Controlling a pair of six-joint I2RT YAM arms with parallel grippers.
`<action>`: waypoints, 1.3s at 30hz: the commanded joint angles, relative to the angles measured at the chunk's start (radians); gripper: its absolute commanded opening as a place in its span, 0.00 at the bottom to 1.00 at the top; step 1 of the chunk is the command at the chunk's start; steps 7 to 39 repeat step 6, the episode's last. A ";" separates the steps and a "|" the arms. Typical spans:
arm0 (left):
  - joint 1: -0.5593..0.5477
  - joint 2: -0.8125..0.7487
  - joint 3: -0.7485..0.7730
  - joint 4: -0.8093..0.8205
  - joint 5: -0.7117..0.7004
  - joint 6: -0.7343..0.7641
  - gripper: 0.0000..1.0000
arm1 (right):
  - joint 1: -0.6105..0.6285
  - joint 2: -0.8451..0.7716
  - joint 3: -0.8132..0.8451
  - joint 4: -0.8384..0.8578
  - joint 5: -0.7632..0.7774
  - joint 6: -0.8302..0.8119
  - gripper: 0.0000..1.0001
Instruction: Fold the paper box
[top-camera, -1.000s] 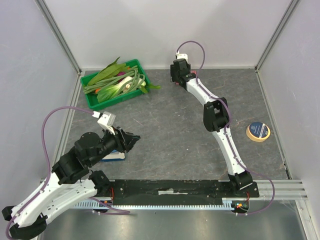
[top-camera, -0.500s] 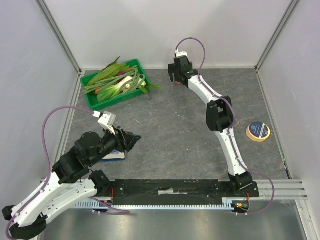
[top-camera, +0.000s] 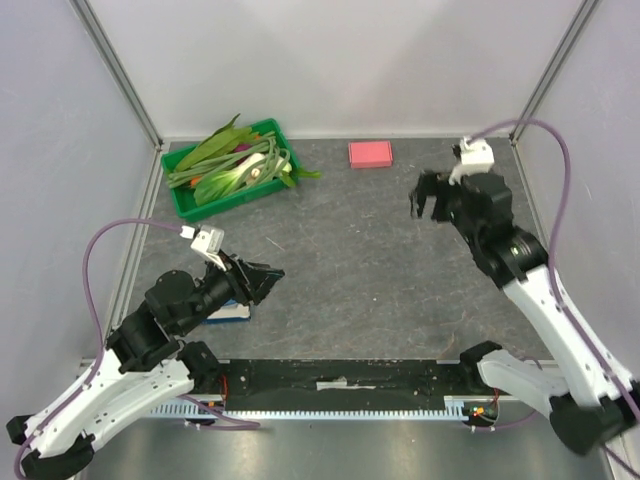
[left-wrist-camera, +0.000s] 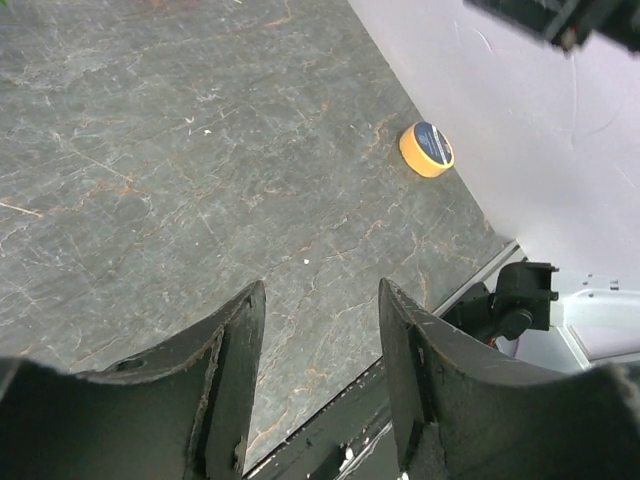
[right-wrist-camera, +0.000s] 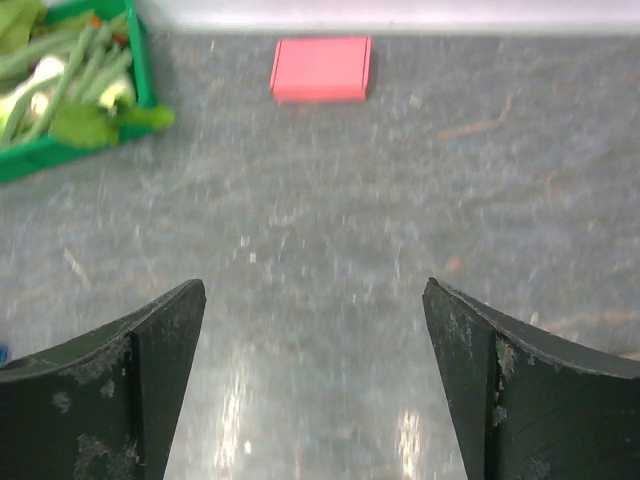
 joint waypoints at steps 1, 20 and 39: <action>0.000 -0.010 -0.042 0.093 -0.028 -0.073 0.57 | 0.001 -0.241 -0.246 -0.101 -0.165 0.066 0.98; 0.000 -0.042 -0.014 0.132 -0.013 -0.057 0.57 | 0.001 -0.588 -0.273 -0.177 -0.171 0.061 0.98; 0.000 -0.042 -0.014 0.132 -0.013 -0.057 0.57 | 0.001 -0.588 -0.273 -0.177 -0.171 0.061 0.98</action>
